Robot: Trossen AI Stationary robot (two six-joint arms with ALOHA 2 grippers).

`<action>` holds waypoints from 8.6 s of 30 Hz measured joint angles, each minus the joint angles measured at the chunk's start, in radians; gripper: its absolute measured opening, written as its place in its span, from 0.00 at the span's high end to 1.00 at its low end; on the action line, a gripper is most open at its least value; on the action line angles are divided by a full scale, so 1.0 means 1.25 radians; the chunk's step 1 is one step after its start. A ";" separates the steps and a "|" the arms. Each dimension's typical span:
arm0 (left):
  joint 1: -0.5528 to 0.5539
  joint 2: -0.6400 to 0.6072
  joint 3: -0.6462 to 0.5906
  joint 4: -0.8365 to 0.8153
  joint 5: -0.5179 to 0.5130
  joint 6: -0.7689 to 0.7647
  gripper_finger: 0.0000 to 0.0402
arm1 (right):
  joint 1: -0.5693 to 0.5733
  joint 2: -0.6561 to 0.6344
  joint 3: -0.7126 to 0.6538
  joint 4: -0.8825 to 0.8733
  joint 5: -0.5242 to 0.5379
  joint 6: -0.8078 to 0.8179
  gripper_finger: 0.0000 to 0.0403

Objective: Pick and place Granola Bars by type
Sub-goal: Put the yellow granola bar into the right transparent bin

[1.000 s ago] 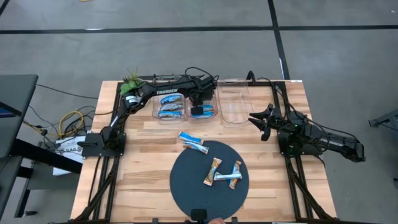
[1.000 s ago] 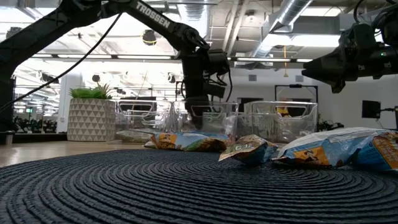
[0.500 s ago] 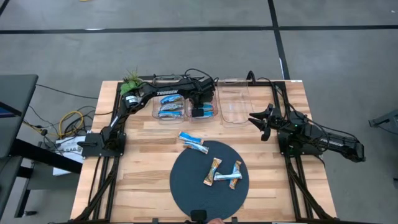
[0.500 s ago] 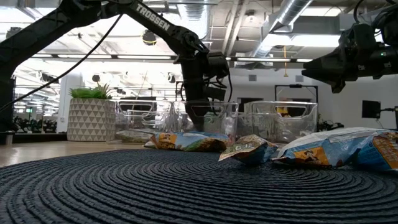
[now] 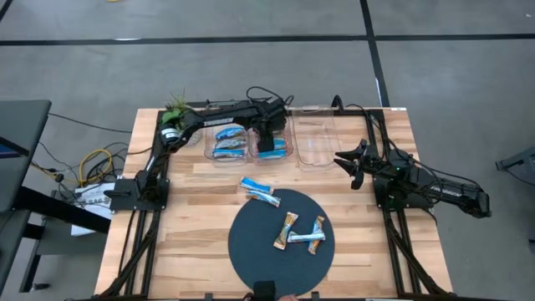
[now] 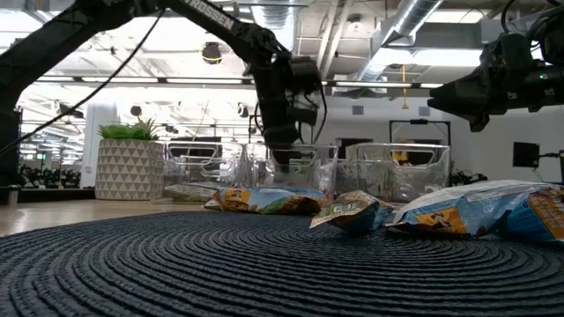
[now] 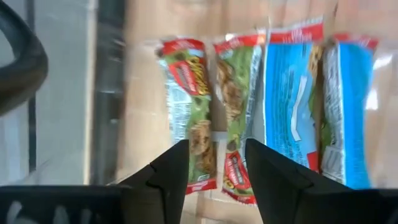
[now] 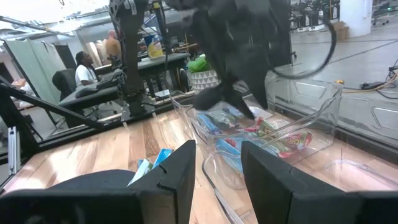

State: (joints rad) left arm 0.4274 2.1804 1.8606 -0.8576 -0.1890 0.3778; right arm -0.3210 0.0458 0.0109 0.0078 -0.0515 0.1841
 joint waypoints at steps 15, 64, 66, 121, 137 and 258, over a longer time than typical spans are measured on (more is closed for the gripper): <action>-0.082 -0.183 0.001 0.071 0.082 -0.241 0.61 | 0.000 0.000 0.000 0.000 0.000 0.000 0.70; -0.322 -0.411 -0.652 0.408 0.189 -0.219 0.61 | 0.000 0.000 0.000 0.000 0.000 0.000 0.70; -0.322 -0.411 -0.657 0.386 0.142 -0.186 0.61 | 0.000 0.000 0.000 0.000 0.000 0.000 0.69; -0.289 -0.329 -0.705 0.338 0.068 0.059 0.61 | 0.000 0.000 0.000 0.000 0.000 0.000 0.69; -0.307 -0.328 -0.700 0.344 0.048 0.040 0.85 | 0.000 0.000 0.000 0.000 0.000 0.000 0.70; -0.258 -0.330 -0.353 0.714 0.154 -0.647 0.91 | 0.045 0.728 0.408 0.362 -0.080 0.271 0.87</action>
State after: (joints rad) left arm 0.1047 1.7683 1.4193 0.0355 0.0034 -0.4305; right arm -0.2642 0.9554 0.5209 0.4607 -0.1516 0.5232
